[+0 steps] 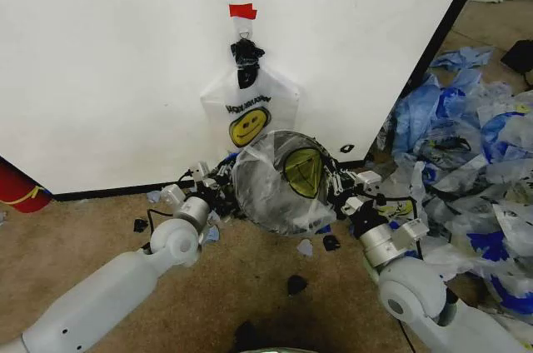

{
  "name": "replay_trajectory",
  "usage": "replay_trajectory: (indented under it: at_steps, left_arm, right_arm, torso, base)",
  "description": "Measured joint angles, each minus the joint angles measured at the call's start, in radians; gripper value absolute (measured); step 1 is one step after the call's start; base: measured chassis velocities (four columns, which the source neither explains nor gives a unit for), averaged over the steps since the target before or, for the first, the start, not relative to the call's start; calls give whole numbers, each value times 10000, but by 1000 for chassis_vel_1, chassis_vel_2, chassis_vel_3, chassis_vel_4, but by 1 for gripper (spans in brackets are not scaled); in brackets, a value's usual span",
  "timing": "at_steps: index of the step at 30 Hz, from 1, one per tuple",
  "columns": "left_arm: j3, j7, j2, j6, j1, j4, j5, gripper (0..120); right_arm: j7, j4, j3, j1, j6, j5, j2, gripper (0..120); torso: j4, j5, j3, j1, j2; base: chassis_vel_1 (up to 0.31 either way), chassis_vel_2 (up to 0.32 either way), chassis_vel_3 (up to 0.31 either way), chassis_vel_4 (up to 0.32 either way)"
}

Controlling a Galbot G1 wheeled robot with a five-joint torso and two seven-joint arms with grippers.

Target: Pick up the garbage bag from the wall and place it over the trash bin.

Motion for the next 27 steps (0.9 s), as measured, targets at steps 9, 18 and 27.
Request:
replay_trajectory:
  at_steps: [9,18,27]
  left_arm:
    - [-469,-128,252,237,315,-767,-289,74]
    - [-579,-37,244,266,399,-587,-280,100]
    - [-707,-100,82,276,342,99,-100,100]
  right_arm:
    - [8,-224,-72,-28,16,-159,110,0]
    - [16,-198,93,48,-17,-2,88,0]
    - [5,-172,149,17,-40,45,-61,0]
  torso:
    - [0,3,0,0,0]
    - [0,1,0,0,0]
    - [-2,3,0,0,0]
  base:
    - [0,0,0,0]
    - [0,0,0,0]
    - [0,0,0,0]
